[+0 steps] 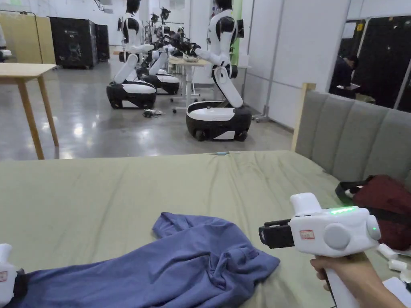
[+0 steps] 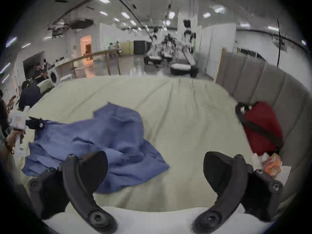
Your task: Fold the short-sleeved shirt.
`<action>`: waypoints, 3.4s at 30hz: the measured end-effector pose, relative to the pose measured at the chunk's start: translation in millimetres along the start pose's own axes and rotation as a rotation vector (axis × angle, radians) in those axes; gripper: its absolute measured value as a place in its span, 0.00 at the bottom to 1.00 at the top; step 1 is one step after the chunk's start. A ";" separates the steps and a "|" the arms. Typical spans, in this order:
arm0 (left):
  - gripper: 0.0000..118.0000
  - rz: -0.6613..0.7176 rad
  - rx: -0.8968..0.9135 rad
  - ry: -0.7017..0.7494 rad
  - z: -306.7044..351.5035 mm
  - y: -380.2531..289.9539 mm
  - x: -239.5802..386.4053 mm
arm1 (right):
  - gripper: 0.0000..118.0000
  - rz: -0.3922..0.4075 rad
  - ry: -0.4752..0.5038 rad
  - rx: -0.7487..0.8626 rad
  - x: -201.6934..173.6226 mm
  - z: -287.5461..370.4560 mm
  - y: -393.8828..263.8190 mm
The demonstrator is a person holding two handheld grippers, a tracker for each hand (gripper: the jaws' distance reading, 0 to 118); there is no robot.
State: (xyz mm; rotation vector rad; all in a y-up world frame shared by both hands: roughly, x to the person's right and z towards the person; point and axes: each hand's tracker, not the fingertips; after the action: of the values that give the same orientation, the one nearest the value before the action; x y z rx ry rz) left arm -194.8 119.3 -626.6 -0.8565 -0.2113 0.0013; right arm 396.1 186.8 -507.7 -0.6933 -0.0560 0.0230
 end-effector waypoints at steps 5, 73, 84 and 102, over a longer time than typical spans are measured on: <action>0.03 -0.012 -0.005 -0.002 2.8 -1.6 8.0 | 0.97 0.033 -0.052 -0.160 15.3 -51.2 -20.3; 0.03 -0.095 0.858 -0.032 221.4 311.8 34.1 | 0.08 0.087 0.061 0.675 -134.9 98.1 359.0; 0.03 -0.136 0.642 -0.078 110.2 191.2 28.8 | 0.08 -0.009 0.142 0.501 -124.4 -5.1 232.5; 0.03 -0.006 0.489 -0.143 187.8 -28.5 -17.0 | 0.08 0.034 0.139 0.326 -81.5 122.4 20.7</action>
State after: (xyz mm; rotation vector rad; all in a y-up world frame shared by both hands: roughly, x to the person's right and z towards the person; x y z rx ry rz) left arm -248.7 239.9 -489.0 -0.3681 -0.3318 0.1048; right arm 307.5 277.6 -430.6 -0.3683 0.0921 0.0159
